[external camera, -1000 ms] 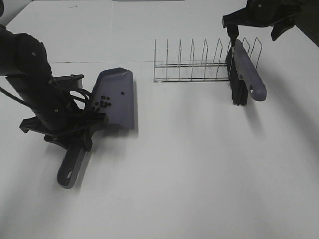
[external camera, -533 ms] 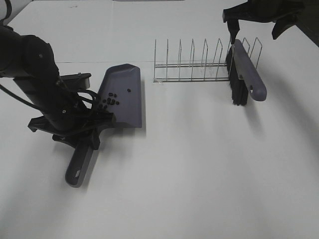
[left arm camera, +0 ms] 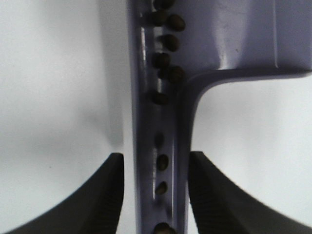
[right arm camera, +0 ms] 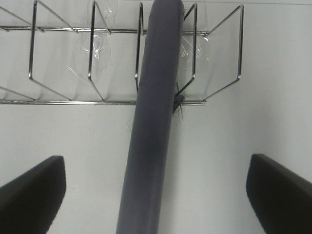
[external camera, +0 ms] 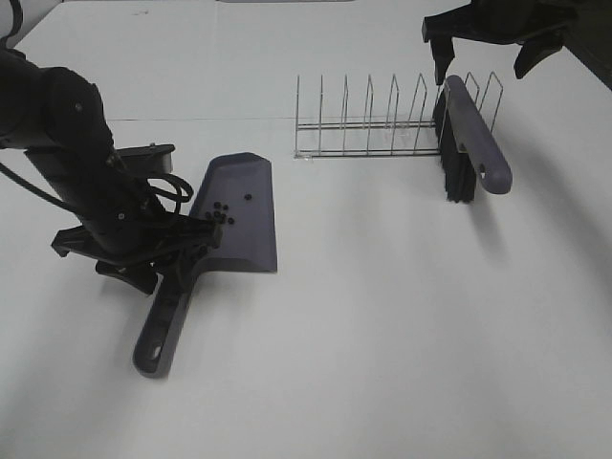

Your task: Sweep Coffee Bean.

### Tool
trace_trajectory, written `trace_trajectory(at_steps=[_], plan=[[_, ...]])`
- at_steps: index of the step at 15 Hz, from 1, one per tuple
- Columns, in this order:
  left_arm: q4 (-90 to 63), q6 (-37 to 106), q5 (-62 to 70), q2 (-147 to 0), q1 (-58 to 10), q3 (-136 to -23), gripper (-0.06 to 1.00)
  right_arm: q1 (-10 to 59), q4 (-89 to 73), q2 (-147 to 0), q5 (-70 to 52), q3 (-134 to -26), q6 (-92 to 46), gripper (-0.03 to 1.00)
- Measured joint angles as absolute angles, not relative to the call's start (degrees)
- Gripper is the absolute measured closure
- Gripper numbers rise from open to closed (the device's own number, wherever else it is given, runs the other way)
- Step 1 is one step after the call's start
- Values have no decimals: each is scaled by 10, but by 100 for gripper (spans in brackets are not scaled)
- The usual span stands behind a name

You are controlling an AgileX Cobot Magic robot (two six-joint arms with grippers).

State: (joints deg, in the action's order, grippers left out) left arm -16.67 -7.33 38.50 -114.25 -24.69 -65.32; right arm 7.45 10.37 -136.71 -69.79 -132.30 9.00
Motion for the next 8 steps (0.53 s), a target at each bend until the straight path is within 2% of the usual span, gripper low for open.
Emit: trace_trajectory(at_steps=[4, 8], plan=[[-164, -73, 405, -1142, -247, -666, 55, 74, 76, -1340, -698, -1323, 80, 10], [-101, -76, 508, -1118, -247, -721, 55, 74, 21, -1282, -698, -1305, 62, 10]])
